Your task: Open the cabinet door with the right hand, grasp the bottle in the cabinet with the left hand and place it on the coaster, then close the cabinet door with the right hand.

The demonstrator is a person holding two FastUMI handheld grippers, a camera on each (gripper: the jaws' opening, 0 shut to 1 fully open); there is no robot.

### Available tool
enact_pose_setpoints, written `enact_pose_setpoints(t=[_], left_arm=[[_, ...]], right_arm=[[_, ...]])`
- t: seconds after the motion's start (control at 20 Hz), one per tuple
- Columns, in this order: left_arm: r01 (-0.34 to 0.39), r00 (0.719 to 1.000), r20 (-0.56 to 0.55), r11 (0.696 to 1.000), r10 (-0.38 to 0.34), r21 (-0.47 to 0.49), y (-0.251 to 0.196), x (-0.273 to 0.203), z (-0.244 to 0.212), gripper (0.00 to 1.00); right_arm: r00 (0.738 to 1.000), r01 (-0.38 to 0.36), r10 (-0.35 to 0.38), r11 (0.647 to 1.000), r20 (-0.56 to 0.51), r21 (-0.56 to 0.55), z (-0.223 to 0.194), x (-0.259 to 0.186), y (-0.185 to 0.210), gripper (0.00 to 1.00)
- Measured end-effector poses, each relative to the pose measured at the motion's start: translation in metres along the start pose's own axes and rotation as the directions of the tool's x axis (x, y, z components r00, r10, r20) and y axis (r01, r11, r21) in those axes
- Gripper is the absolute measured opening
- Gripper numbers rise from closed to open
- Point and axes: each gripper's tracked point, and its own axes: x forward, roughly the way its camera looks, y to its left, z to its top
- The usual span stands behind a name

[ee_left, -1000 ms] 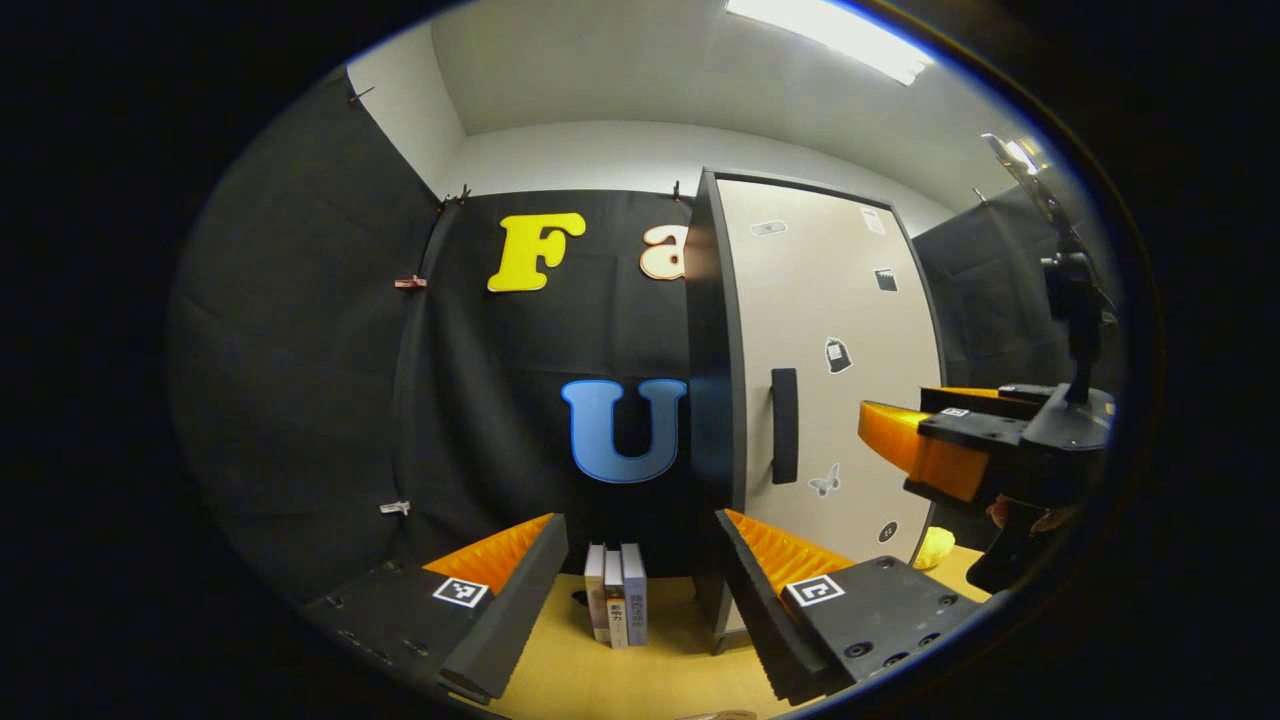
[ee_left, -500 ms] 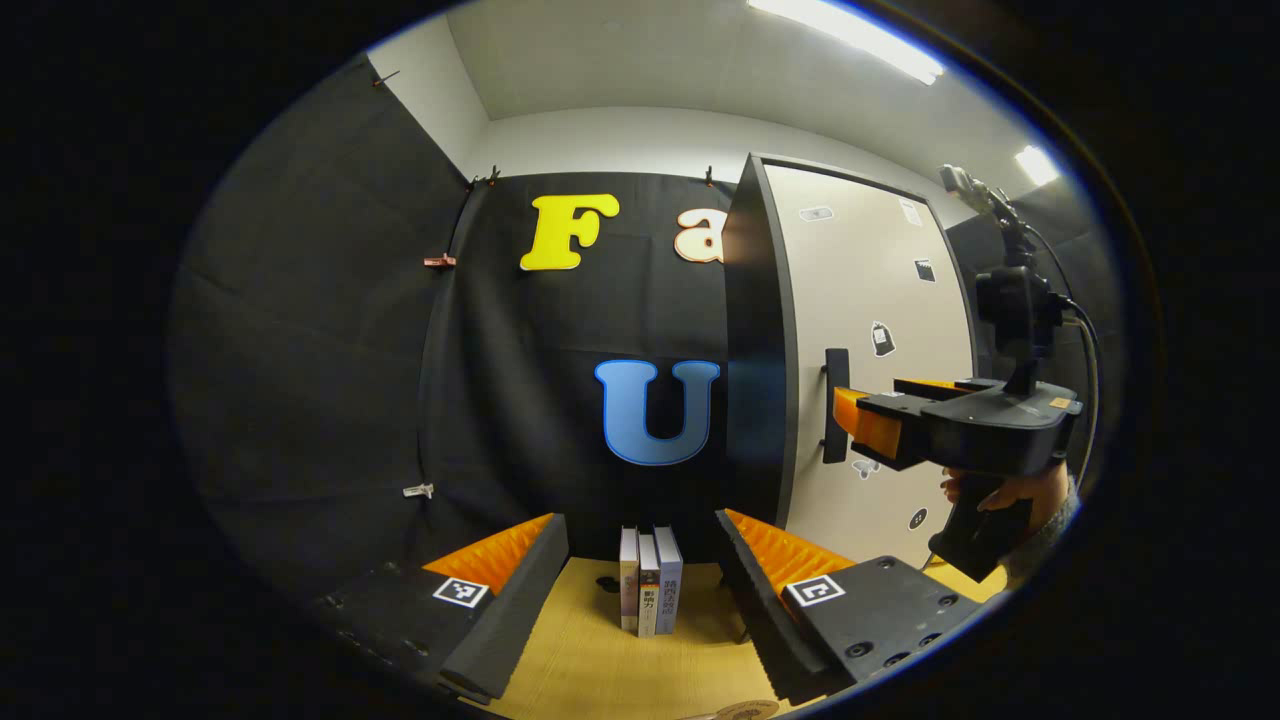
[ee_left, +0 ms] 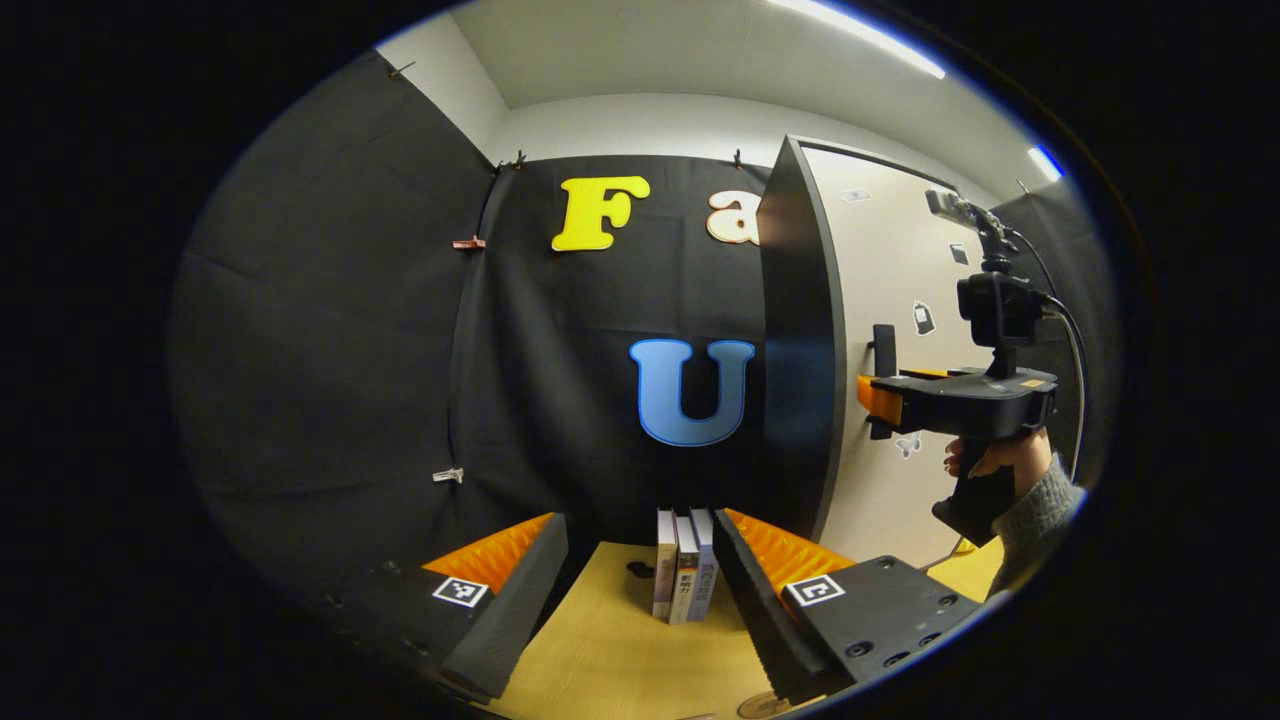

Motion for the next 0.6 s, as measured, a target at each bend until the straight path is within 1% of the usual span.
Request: enact_pose_setpoints(t=[0.1,0.15,0.2,0.25,0.3,0.35,0.4,0.5,0.55,0.6], left_arm=[[-0.009,1.000,-0.004,1.000,0.009,0.000,0.006,0.001,-0.001,0.92],[-0.014,1.000,-0.007,1.000,0.014,0.000,0.008,0.002,-0.002,0.92],[-0.019,1.000,-0.009,1.000,0.019,0.000,0.011,0.001,-0.002,0.92],[-0.024,1.000,-0.010,1.000,0.024,0.001,0.013,0.000,-0.003,0.92],[-0.027,1.000,-0.011,1.000,0.027,0.001,0.015,0.000,-0.003,0.92],[-0.029,1.000,-0.011,1.000,0.029,0.001,0.016,-0.001,-0.003,0.92],[-0.031,0.999,-0.012,1.000,0.031,0.000,0.017,-0.002,-0.005,0.92],[-0.032,0.999,-0.013,0.999,0.032,-0.003,0.018,-0.003,-0.003,0.92],[-0.030,0.999,-0.013,1.000,0.030,-0.004,0.017,-0.006,-0.004,0.92],[-0.027,1.000,-0.011,1.000,0.027,-0.005,0.015,-0.008,-0.002,0.92]], right_arm=[[1.000,0.004,-0.004,1.000,-0.012,0.000,-0.006,0.007,0.003,0.75],[0.999,0.039,-0.039,0.999,-0.017,-0.002,-0.009,0.008,-0.004,0.72],[0.999,0.036,-0.036,0.999,-0.015,0.007,-0.008,0.009,-0.003,0.48],[0.999,0.033,-0.033,0.999,-0.014,0.013,-0.008,0.010,0.000,0.43],[0.999,0.051,-0.051,0.999,-0.011,0.010,-0.006,0.007,-0.006,0.47],[0.999,0.049,-0.048,0.999,-0.009,0.020,-0.008,0.009,-0.005,0.30],[0.999,0.048,-0.048,0.999,-0.008,0.023,-0.008,0.008,-0.005,0.33],[0.999,0.052,-0.052,0.999,-0.005,0.012,-0.009,0.009,-0.005,0.25],[0.999,0.048,-0.049,0.999,-0.010,-0.006,-0.008,0.010,-0.005,0.17],[0.999,0.050,-0.050,0.999,-0.010,0.001,-0.011,0.009,-0.005,0.17]])
